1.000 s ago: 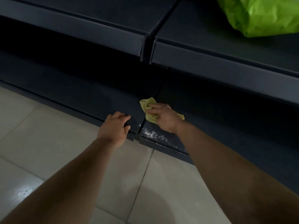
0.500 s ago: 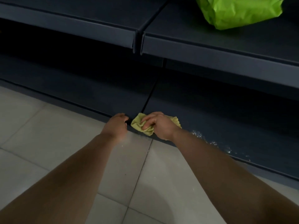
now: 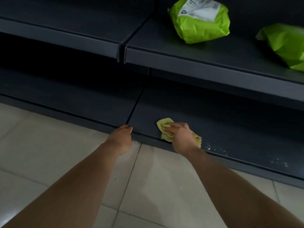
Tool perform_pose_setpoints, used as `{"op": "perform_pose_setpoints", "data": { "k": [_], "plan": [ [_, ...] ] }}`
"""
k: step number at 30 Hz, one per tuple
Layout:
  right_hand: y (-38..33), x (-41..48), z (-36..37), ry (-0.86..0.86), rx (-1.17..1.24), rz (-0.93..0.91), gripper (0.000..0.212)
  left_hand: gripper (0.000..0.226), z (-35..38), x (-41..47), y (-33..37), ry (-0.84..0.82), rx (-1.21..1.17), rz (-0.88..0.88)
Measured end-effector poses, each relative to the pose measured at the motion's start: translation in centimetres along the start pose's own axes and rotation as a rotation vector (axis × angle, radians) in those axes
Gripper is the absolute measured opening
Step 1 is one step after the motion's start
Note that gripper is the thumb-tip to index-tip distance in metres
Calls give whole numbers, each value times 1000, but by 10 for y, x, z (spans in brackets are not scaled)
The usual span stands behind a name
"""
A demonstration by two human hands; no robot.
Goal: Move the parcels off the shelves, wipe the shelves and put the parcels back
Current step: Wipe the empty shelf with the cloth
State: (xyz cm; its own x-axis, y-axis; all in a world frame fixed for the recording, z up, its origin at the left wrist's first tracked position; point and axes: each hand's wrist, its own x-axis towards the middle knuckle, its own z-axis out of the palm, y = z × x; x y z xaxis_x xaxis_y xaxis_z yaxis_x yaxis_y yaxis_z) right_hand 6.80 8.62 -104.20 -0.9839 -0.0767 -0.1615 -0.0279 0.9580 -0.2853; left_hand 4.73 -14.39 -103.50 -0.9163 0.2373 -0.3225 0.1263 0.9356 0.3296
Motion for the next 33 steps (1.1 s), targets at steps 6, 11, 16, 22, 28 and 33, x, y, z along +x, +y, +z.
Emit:
{"op": "perform_pose_setpoints", "data": {
  "k": [6,11,16,22,28,33],
  "plan": [
    [-30,-5,33,-35,38,-60,71,53,6,5,17,-37,108,64],
    [1,-18,38,7,54,9,74,48,6,4,31,-62,189,28],
    [42,-42,30,73,76,169,68,51,8,3,43,-83,236,-32],
    [84,-64,16,117,104,485,64,60,15,0,47,-29,213,-21],
    [40,-34,21,15,-6,310,61,57,12,8,47,-21,255,1],
    [1,12,20,-117,-69,103,59,69,7,15,48,-65,394,27]
  ]
}}
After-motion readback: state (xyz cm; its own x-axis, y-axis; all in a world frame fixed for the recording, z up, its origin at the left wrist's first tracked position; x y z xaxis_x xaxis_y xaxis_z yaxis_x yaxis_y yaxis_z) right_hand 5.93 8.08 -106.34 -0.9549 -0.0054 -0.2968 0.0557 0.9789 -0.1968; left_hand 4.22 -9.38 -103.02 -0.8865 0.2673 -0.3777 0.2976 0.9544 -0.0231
